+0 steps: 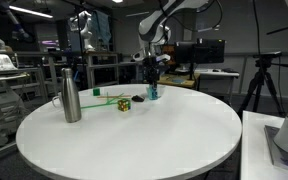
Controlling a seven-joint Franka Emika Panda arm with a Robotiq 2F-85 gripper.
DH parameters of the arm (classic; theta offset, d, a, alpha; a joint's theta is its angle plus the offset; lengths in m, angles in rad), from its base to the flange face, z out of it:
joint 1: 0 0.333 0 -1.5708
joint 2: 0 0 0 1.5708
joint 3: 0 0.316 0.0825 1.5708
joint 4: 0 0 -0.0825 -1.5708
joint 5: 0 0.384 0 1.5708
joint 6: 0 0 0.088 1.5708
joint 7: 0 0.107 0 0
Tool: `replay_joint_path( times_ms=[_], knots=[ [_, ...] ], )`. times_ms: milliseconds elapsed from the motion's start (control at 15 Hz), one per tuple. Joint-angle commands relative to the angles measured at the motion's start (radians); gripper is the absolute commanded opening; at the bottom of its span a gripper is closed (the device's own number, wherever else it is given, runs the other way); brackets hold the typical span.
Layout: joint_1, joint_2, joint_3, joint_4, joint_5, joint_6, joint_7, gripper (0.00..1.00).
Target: Move the bottle forward
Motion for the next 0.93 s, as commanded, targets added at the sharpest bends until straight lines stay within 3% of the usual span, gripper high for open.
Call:
replay_joint_path(
  times_ms=[0, 400, 867],
  knots=[
    [0.007, -0.157, -0.011, -0.174, -0.010, 0.033, 0.007, 0.10],
    [0.010, -0.328, -0.028, -0.395, 0.004, 0.083, -0.011, 0.10],
    [0.026, -0.457, -0.058, -0.588, -0.025, 0.292, 0.011, 0.10]
  ],
)
